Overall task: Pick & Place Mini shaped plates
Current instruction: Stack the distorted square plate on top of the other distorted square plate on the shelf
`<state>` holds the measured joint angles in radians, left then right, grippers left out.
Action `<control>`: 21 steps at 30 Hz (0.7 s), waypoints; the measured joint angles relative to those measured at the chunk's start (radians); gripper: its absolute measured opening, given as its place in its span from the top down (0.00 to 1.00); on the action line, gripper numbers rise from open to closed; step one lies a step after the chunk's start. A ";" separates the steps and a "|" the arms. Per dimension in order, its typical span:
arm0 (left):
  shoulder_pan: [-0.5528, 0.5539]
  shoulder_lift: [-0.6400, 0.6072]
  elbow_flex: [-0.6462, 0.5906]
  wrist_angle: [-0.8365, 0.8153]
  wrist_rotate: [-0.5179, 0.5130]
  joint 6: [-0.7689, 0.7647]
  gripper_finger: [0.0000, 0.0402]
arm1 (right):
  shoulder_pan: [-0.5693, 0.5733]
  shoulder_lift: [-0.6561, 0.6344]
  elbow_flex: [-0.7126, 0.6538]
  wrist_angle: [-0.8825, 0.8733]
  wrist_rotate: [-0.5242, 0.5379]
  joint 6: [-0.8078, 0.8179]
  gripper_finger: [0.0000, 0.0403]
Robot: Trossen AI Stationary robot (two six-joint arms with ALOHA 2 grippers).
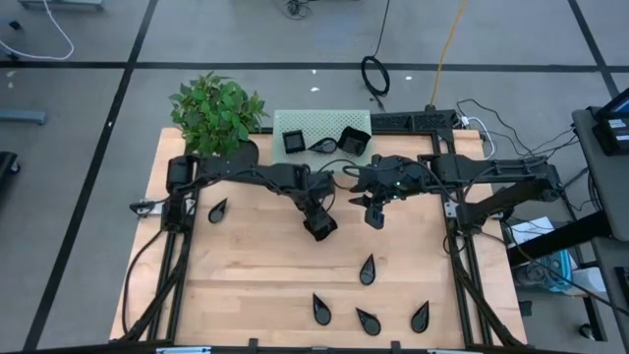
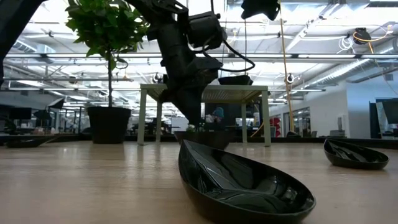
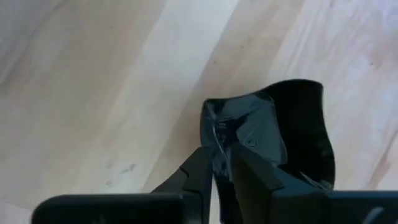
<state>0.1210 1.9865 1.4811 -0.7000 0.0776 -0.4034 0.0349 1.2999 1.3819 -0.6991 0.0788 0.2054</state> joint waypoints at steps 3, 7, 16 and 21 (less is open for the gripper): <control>0.000 0.000 0.000 -0.001 0.000 -0.020 0.80 | 0.000 0.000 0.000 0.000 0.000 0.000 0.71; 0.012 -0.034 0.000 -0.008 0.038 -0.048 0.72 | 0.000 0.000 0.000 -0.001 -0.001 -0.016 0.71; 0.013 -0.233 0.000 0.002 0.267 -0.131 0.63 | 0.000 0.006 -0.054 0.019 -0.003 -0.237 0.71; -0.032 -0.393 0.000 0.027 0.306 -0.123 0.66 | 0.000 0.008 -0.226 0.265 -0.005 -0.329 0.71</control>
<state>0.0889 1.5935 1.4811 -0.6727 0.3836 -0.5260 0.0349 1.3075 1.1561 -0.4339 0.0742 -0.1240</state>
